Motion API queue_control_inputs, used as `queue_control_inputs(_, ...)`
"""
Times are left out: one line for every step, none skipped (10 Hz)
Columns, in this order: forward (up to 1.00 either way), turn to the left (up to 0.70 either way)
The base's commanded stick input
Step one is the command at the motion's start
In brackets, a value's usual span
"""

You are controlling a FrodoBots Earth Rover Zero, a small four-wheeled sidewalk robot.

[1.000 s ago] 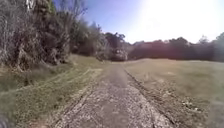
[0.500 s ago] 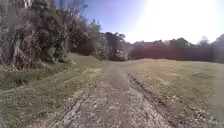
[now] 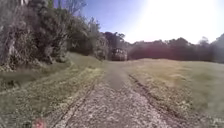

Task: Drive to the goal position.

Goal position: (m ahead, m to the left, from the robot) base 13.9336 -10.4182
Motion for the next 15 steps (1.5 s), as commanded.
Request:
queue_control_inputs(0.5,0.0)
queue_control_inputs(0.5,0.0)
queue_control_inputs(0.5,0.0)
queue_control_inputs(0.5,0.0)
queue_control_inputs(0.5,0.0)
queue_control_inputs(0.5,0.0)
queue_control_inputs(0.5,0.0)
queue_control_inputs(0.5,0.0)
queue_control_inputs(0.5,0.0)
queue_control_inputs(0.5,0.0)
queue_control_inputs(0.5,0.0)
queue_control_inputs(0.5,0.0)
queue_control_inputs(0.5,0.0)
queue_control_inputs(0.5,0.0)
queue_control_inputs(0.5,0.0)
